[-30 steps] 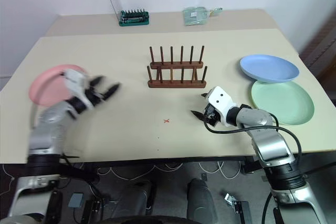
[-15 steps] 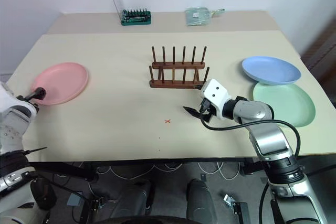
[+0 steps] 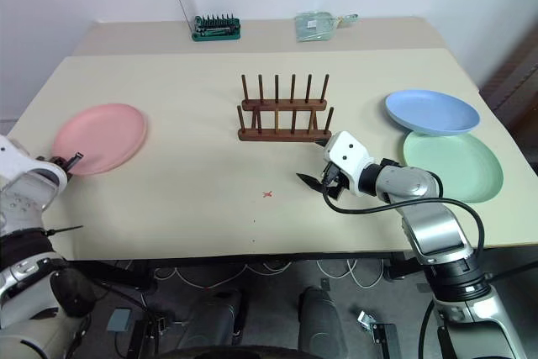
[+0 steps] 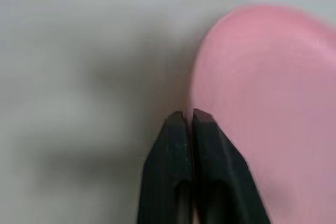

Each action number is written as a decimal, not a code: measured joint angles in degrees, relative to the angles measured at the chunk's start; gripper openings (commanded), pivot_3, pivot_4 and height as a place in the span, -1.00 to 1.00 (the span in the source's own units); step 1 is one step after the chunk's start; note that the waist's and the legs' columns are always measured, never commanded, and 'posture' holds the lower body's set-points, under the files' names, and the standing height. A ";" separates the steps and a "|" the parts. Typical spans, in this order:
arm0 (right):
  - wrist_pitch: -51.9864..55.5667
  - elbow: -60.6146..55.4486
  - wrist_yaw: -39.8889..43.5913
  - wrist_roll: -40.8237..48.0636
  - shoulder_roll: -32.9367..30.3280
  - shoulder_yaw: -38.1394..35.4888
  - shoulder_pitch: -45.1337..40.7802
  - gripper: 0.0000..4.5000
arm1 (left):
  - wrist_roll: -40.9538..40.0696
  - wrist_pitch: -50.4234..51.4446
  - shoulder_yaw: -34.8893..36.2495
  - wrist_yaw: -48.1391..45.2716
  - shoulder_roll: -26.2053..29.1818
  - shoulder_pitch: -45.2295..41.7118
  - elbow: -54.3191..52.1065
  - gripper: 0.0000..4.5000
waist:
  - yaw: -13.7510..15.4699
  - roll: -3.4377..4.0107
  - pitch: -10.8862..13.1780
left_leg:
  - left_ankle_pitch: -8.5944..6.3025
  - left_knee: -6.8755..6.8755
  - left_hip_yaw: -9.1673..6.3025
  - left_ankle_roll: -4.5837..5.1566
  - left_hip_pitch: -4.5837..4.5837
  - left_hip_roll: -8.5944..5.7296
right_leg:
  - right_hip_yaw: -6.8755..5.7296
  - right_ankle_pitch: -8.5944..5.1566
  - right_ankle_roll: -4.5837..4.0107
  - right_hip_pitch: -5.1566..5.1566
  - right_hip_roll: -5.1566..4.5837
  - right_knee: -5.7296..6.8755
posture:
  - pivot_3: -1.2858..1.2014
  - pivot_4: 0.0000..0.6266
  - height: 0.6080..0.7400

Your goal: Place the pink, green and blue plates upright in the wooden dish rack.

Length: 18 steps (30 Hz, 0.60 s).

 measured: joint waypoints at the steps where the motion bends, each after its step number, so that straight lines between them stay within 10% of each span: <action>1: -0.24 -0.02 -0.36 -0.25 0.00 -0.09 -0.05 0.92 | 0.04 -2.03 -0.45 -0.69 -0.69 -0.08 -0.41 -0.98 | 0.08 -0.02 0.01 | 0.01 0.01 -0.01 -0.01 -0.01 0.00 | -0.01 0.00 0.00 0.00 0.00 0.00 | 0.03 -0.52 1.00; 18: -24.81 12.13 -14.37 -30.42 5.50 16.14 -24.83 0.96 | 5.04 -13.46 -30.50 -5.29 -16.89 -10.38 -29.14 -1.00 | -0.02 -0.29 0.10 | 0.23 -0.02 0.04 -0.40 -0.12 -0.01 | 0.01 0.04 -0.02 -0.11 0.00 -0.05 | 0.03 -0.52 1.00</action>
